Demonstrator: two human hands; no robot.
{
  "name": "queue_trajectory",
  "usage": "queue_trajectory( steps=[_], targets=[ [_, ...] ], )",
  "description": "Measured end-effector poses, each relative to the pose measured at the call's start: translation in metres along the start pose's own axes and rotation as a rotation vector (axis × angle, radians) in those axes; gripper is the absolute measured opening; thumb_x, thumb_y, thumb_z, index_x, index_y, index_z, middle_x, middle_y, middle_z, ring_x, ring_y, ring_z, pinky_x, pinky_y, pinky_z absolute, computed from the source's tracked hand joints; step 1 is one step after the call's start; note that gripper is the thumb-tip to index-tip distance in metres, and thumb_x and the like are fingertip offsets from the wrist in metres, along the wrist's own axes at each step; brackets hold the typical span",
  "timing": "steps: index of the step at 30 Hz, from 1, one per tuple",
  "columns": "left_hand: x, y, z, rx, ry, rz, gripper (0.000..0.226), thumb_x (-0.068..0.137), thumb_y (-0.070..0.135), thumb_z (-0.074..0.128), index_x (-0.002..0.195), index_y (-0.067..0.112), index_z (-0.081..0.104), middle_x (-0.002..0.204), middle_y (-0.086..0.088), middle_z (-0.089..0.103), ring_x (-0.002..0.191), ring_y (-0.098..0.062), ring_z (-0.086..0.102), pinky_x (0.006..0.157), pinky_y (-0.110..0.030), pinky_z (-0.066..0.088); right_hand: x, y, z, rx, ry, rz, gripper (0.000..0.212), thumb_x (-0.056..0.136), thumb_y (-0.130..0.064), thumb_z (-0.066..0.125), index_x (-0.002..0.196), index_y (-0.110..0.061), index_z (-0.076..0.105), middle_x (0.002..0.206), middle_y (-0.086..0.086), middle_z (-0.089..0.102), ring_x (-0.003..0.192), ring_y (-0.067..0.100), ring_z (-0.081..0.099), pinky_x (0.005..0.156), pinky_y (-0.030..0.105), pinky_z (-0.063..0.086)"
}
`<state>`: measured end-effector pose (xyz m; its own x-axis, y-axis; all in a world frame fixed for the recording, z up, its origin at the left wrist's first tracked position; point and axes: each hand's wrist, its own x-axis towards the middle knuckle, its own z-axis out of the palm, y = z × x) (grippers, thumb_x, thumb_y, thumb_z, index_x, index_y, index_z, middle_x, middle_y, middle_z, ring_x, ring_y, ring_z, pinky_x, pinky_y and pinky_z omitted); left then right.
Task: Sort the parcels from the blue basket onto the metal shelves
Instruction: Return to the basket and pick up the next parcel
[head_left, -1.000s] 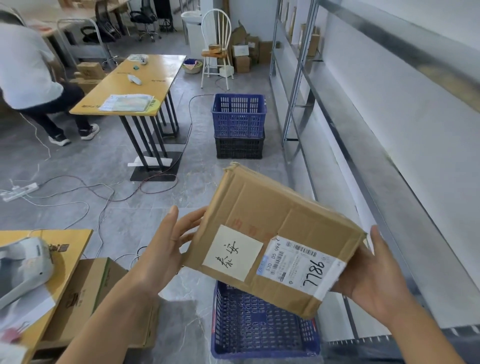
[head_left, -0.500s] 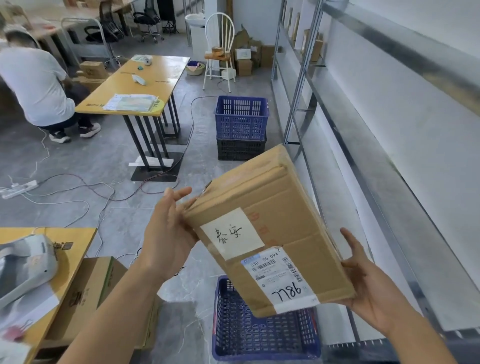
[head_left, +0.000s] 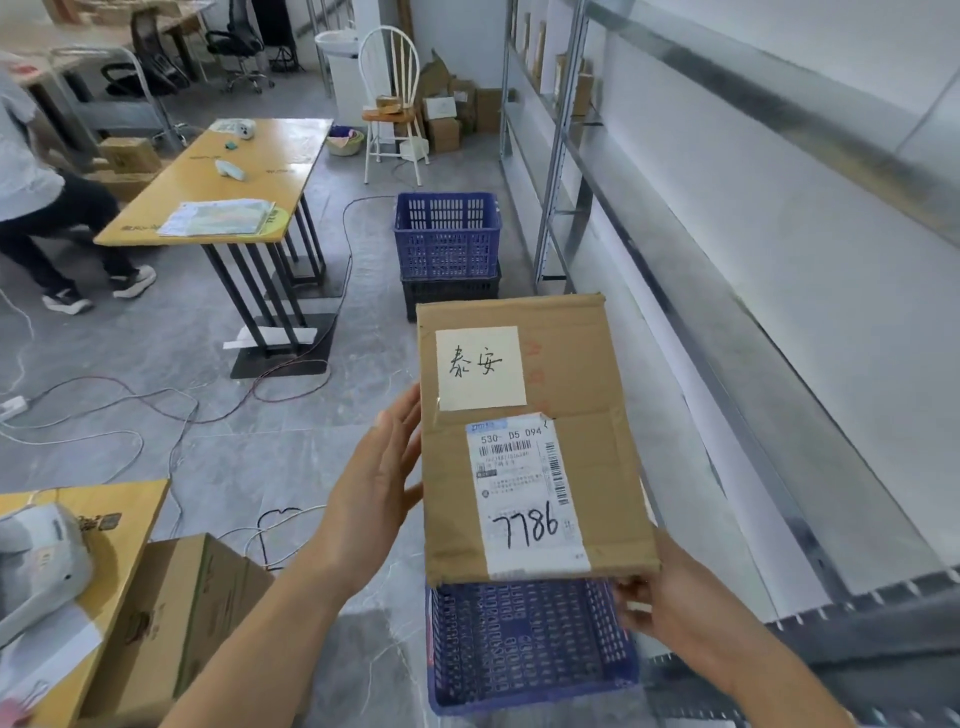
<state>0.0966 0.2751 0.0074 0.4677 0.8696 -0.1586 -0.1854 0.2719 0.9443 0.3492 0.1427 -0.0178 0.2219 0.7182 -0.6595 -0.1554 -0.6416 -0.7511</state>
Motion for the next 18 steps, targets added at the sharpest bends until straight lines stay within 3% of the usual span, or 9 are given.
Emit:
queue_trajectory(
  steps=[2,4,6,8,9,13,16,18],
  targets=[
    [-0.002,-0.002,0.006,0.02,-0.002,0.011,0.061,0.096,0.059,0.029,0.155,0.046,0.038,0.155,0.023,0.052,0.145,-0.003,0.046,0.117,-0.041,0.036,-0.011,-0.001,0.001,-0.136,-0.002,-0.065,0.027,0.109,-0.049,0.039,0.115,-0.045,0.064,0.104,-0.006,0.071,0.097,0.015,0.064,0.092,0.038,0.051],
    [-0.006,-0.003,0.015,0.036,-0.012,0.013,0.062,0.096,0.059,0.03,0.155,0.045,0.038,0.154,0.023,0.053,0.142,0.0,0.048,0.116,-0.036,0.036,-0.021,-0.002,0.001,-0.112,0.001,-0.17,0.026,0.11,-0.042,0.035,0.118,-0.049,0.058,0.123,-0.006,0.071,0.114,0.01,0.064,0.1,0.037,0.051],
    [-0.011,-0.007,0.025,0.051,-0.021,0.005,0.062,0.096,0.06,0.03,0.155,0.045,0.039,0.154,0.022,0.053,0.141,0.0,0.05,0.114,-0.035,0.037,-0.031,-0.001,-0.004,0.021,-0.009,-0.237,0.031,0.111,-0.027,0.032,0.119,-0.036,0.06,0.109,-0.011,0.08,0.107,0.001,0.07,0.089,0.022,0.058],
    [-0.017,-0.013,0.037,0.054,-0.017,0.008,0.059,0.097,0.058,0.03,0.153,0.045,0.043,0.152,0.022,0.055,0.138,0.003,0.052,0.112,-0.034,0.038,-0.039,0.005,-0.012,0.137,-0.048,-0.291,0.037,0.111,-0.015,0.027,0.117,-0.036,0.057,0.092,-0.032,0.079,0.094,-0.017,0.07,0.073,0.005,0.053],
    [-0.02,-0.016,0.043,0.05,-0.008,0.006,0.056,0.098,0.057,0.031,0.15,0.044,0.046,0.151,0.022,0.057,0.137,0.004,0.053,0.112,-0.033,0.037,-0.043,0.009,-0.017,0.177,-0.052,-0.323,0.039,0.112,-0.014,0.026,0.119,-0.039,0.056,0.095,-0.036,0.077,0.098,-0.018,0.069,0.072,0.003,0.052],
    [-0.036,-0.025,0.073,0.079,-0.032,-0.032,0.059,0.098,0.058,0.03,0.148,0.037,0.053,0.151,0.008,0.06,0.143,-0.014,0.051,0.119,-0.045,0.034,-0.052,0.031,-0.042,0.244,-0.035,-0.382,0.041,0.112,-0.035,0.025,0.139,-0.049,0.052,0.124,-0.023,0.076,0.117,-0.001,0.07,0.088,0.019,0.059],
    [-0.047,-0.027,0.096,0.066,-0.055,-0.056,0.06,0.097,0.056,0.031,0.146,0.032,0.055,0.149,0.003,0.062,0.145,-0.02,0.05,0.122,-0.048,0.031,-0.067,0.045,-0.06,0.201,-0.059,-0.39,0.049,0.107,-0.055,0.024,0.151,-0.049,0.045,0.142,-0.018,0.066,0.133,0.005,0.061,0.113,0.038,0.048],
    [-0.054,-0.027,0.109,0.088,-0.072,-0.058,0.062,0.097,0.057,0.034,0.149,0.03,0.052,0.15,0.002,0.062,0.144,-0.021,0.05,0.122,-0.05,0.031,-0.078,0.052,-0.07,0.187,-0.057,-0.407,0.051,0.106,-0.056,0.023,0.152,-0.05,0.043,0.144,-0.02,0.065,0.134,0.002,0.06,0.112,0.036,0.046]
  ],
)
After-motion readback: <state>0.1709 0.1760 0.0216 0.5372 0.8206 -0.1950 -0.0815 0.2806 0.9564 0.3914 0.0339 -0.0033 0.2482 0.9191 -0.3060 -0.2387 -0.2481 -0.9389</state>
